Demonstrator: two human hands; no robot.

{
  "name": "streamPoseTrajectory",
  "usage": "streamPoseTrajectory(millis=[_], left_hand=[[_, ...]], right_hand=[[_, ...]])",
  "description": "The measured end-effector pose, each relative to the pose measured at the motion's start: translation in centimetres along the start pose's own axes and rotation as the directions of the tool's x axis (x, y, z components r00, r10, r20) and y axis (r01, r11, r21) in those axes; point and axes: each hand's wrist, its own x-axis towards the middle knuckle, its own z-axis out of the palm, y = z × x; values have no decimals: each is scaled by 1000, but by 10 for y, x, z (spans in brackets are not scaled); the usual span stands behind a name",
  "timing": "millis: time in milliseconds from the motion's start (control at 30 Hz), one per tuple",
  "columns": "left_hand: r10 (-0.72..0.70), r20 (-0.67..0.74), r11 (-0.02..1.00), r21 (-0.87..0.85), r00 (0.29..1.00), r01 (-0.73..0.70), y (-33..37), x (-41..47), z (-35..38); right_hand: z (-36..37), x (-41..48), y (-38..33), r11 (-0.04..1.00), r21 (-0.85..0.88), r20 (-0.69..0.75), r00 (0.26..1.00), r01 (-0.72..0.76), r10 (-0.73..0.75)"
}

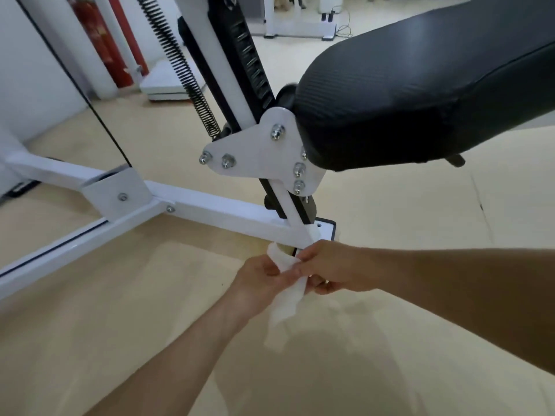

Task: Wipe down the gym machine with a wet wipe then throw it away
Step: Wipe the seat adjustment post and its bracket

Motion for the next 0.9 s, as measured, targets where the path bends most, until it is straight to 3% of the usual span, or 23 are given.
streamPoseTrajectory(millis=[133, 267, 367, 567, 667, 801, 901], left_hand=[[-3, -64, 983, 183, 998, 15, 15, -12, -10], [-116, -38, 918, 379, 993, 121, 42, -22, -22], [-135, -120, 867, 467, 984, 176, 60, -29, -34], [-199, -304, 857, 408, 932, 316, 81, -48, -53], [-246, -346, 907, 247, 905, 341, 79, -53, -59], [-323, -358, 939, -4, 876, 345, 58, -49, -60], [-304, -401, 940, 22, 864, 341, 37, -35, -62]], right_hand=[[8, -10, -7, 994, -89, 35, 998, 56, -53], [12, -9, -4, 996, 39, 103, 991, 79, -83], [14, -6, -7, 992, 98, 155, 983, 82, -96], [25, -1, -25, 980, 91, 141, 972, 178, -189], [29, 1, -24, 982, 46, 153, 970, 182, -187], [26, 5, -20, 968, 206, 159, 972, 140, -175], [24, 13, -13, 972, 111, 93, 972, 205, -216]])
